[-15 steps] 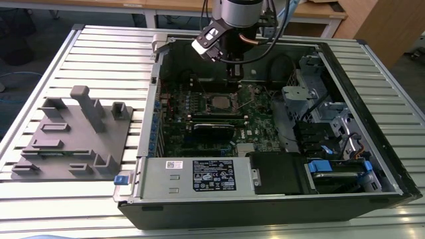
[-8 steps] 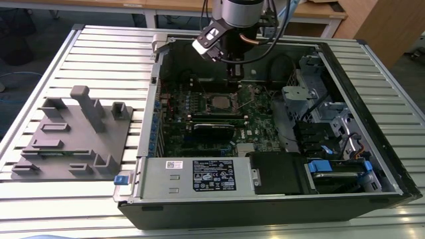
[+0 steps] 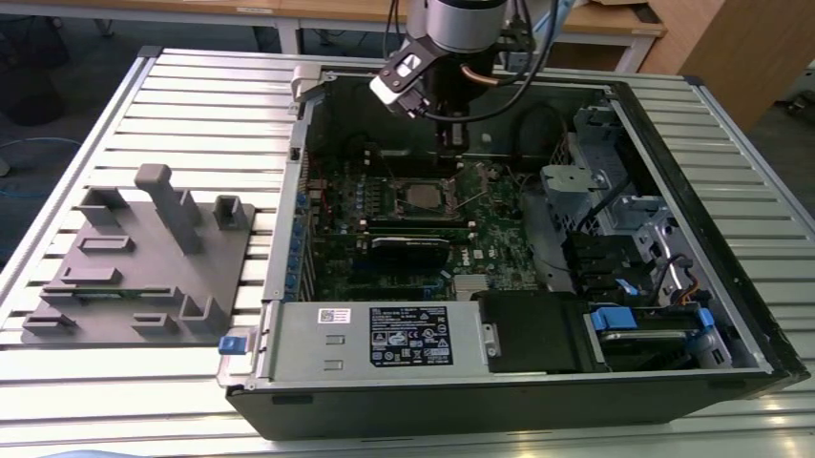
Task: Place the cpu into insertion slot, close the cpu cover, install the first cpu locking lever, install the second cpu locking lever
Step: 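Close the cpu cover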
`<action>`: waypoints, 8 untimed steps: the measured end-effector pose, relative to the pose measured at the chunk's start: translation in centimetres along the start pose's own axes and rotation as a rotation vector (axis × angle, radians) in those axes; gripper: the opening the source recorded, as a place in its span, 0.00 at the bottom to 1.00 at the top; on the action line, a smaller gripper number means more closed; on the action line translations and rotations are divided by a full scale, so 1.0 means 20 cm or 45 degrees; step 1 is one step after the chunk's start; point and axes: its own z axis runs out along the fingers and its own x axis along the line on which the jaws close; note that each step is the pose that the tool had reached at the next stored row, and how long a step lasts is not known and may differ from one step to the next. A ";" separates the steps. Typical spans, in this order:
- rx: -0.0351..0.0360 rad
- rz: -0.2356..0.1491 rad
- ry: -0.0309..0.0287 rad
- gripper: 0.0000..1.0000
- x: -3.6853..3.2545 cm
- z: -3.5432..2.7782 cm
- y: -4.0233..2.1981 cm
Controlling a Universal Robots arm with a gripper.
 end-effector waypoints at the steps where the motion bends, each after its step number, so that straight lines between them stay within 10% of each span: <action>1: 0.0001 0.000 -0.0001 0.10 0.000 0.000 0.002; 8: 0.0000 0.000 -0.0001 0.10 0.002 0.001 0.015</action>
